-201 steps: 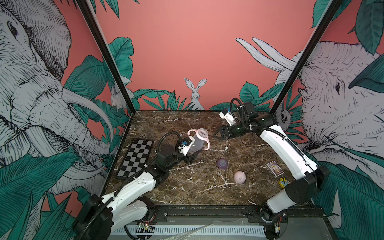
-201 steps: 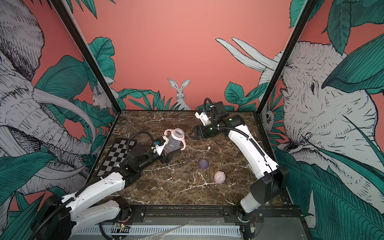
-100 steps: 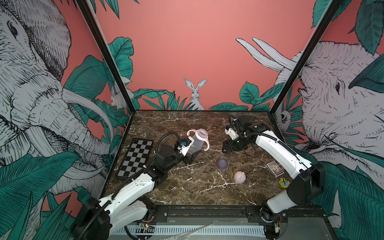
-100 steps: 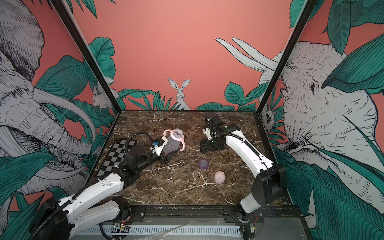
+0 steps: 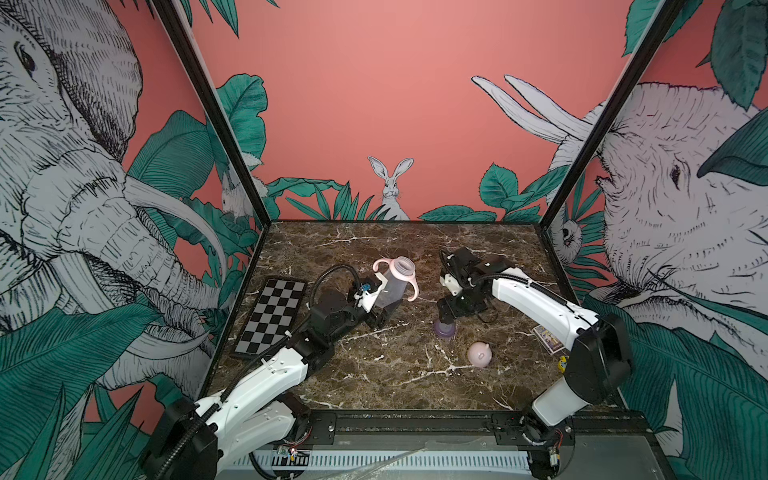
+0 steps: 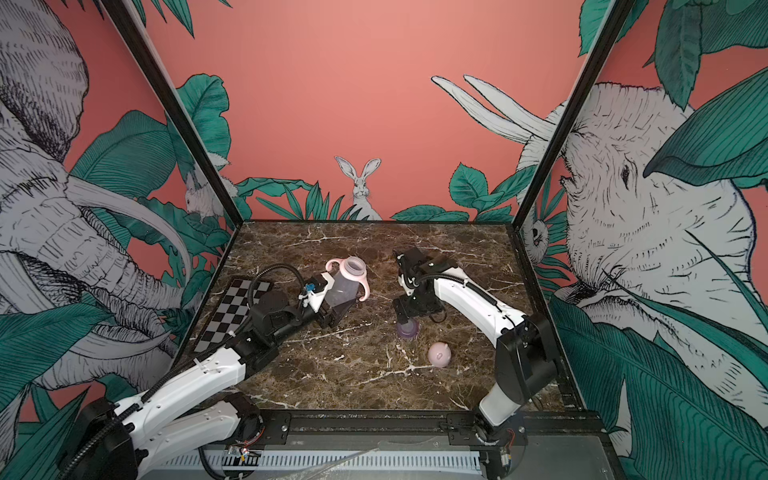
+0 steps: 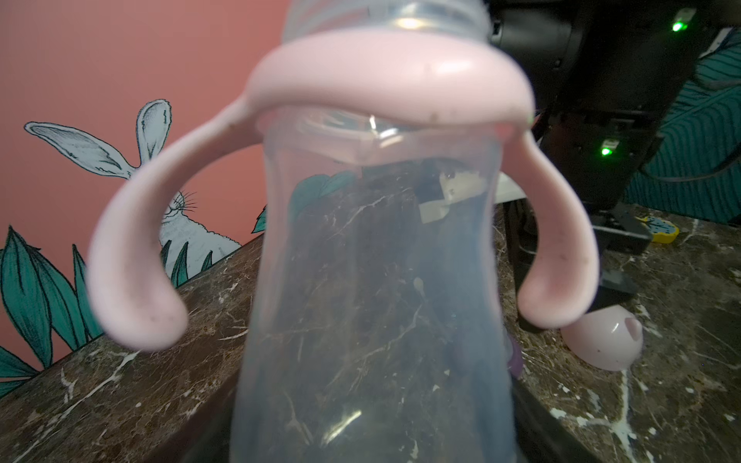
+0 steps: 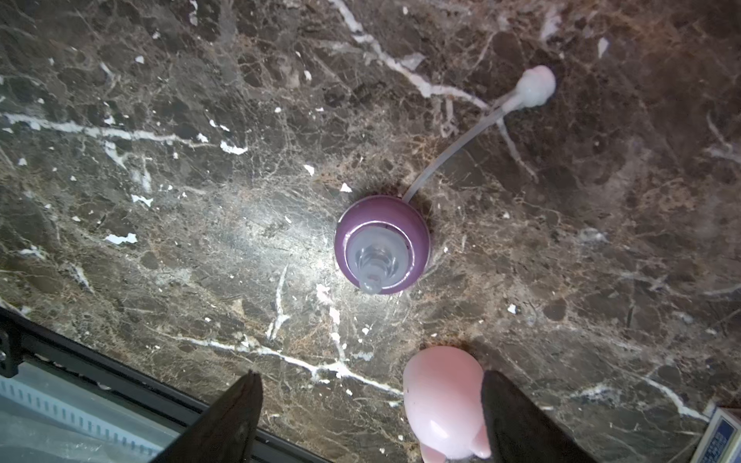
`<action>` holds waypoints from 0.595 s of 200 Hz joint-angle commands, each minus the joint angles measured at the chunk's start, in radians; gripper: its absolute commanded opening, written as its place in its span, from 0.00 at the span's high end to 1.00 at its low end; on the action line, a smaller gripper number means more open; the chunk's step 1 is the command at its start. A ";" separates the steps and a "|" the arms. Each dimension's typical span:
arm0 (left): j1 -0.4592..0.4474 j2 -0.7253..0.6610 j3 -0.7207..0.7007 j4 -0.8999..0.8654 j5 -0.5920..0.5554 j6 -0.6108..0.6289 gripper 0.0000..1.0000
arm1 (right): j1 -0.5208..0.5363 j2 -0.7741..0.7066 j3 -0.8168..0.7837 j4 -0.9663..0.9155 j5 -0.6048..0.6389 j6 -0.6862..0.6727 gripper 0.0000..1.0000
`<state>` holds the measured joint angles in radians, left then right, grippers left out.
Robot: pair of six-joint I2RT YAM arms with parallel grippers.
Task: Assemble the baby bottles
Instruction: Pick up the nipple from the center of the board.
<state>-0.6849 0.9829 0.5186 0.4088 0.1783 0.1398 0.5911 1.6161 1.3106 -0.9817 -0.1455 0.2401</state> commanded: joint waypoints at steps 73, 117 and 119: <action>-0.005 -0.029 -0.004 0.008 0.000 -0.006 0.44 | 0.046 0.107 -0.124 0.180 0.071 0.053 0.21; -0.005 -0.026 -0.005 0.009 -0.002 -0.008 0.44 | 0.046 0.139 -0.142 0.265 0.096 0.072 0.22; -0.005 -0.026 -0.004 0.009 -0.001 -0.007 0.44 | 0.046 0.141 -0.142 0.268 0.094 0.073 0.22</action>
<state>-0.6849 0.9810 0.5186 0.4023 0.1753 0.1379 0.6350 1.7401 1.1790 -0.7780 -0.0731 0.2901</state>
